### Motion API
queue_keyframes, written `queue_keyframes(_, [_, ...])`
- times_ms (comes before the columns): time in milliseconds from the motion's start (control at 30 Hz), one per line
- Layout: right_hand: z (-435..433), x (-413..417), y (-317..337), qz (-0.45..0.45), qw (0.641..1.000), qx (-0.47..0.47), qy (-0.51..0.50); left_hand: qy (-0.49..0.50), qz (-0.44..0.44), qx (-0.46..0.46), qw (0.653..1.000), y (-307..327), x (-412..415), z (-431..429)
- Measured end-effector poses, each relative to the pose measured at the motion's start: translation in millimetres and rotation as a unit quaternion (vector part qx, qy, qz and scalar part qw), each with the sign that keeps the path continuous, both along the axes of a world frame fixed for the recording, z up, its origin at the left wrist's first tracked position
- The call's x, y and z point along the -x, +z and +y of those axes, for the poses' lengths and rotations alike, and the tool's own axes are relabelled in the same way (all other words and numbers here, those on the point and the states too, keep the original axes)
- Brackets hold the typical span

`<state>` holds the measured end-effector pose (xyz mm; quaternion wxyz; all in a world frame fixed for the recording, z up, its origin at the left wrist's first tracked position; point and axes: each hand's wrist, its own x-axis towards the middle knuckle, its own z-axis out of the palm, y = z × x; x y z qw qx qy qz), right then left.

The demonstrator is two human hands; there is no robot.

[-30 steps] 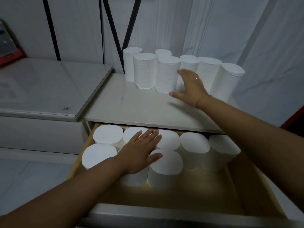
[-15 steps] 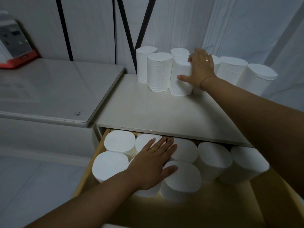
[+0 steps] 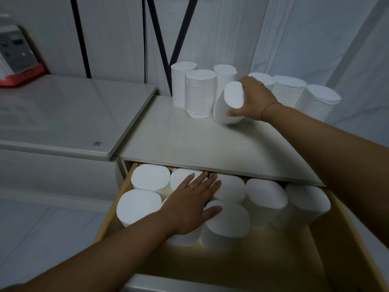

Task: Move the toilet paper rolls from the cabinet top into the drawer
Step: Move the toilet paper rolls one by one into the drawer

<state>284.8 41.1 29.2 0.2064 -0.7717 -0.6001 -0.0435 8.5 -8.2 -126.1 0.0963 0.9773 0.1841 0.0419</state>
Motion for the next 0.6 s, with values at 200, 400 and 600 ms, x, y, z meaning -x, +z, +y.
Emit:
queue_keyframes(200, [-69.9, 16.4, 2.6, 0.041, 0.999, -0.021, 0.015, 0.001, 0.011, -0.006, 1.0, 2.4, -0.2, -1.4])
queue_keyframes(400, [-164.5, 41.4, 4.4, 0.04, 0.999, -0.003, 0.02, 0.003, 0.022, -0.01, 1.0, 3.8, -1.0, -8.9])
queue_keyframes(600, [-233.6, 60.4, -3.6, 0.04, 0.997, 0.07, 0.018, -0.024, 0.037, -0.011, 0.999, 5.7, -4.2, -29.7])
